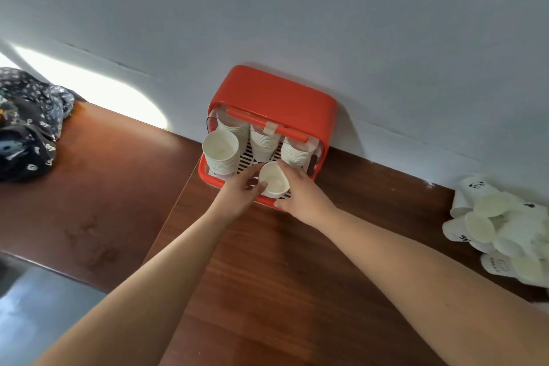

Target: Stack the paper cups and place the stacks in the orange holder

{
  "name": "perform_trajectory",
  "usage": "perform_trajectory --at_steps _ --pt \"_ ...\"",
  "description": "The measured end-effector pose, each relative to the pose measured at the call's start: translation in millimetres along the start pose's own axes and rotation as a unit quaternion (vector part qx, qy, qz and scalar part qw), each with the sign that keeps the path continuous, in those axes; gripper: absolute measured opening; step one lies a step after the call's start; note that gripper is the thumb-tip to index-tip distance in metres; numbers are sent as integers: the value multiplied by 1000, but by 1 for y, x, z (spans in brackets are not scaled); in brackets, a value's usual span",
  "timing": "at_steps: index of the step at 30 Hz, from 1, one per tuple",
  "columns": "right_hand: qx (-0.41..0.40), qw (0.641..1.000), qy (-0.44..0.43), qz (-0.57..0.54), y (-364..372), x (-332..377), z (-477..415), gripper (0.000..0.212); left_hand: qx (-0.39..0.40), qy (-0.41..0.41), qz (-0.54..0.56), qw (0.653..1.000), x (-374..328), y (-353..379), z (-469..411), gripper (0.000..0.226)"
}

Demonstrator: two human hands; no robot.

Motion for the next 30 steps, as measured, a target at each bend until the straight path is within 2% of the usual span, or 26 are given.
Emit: perform_trajectory --at_steps 6,9,14,17,20,30 --pt "-58 997 30 -50 -8 -3 -5 69 -51 15 -26 998 -7 -7 1 42" --pt "-63 993 50 -83 -4 -7 0 69 -62 -8 -35 997 -4 -7 5 45" --pt "-50 995 75 -32 -19 -29 43 52 -120 -52 -69 989 -3 -14 34 41" --pt "-65 993 102 14 -43 -57 91 56 -91 -50 -99 990 -11 4 56 28" --pt "-76 988 131 36 -70 -96 148 55 -51 -35 -123 990 -34 43 69 25" --pt "-177 946 263 63 -170 -277 340 55 73 86 -204 972 -183 253 67 28"
Point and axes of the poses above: each hand's wrist, its own z-axis away from the middle knuckle, its own y-axis out of the palm, x = y × z, the point moved 9 cm from there along -z, towards the middle knuckle, and after that the axes turned 1 degree about z, right-handed, at the moved point
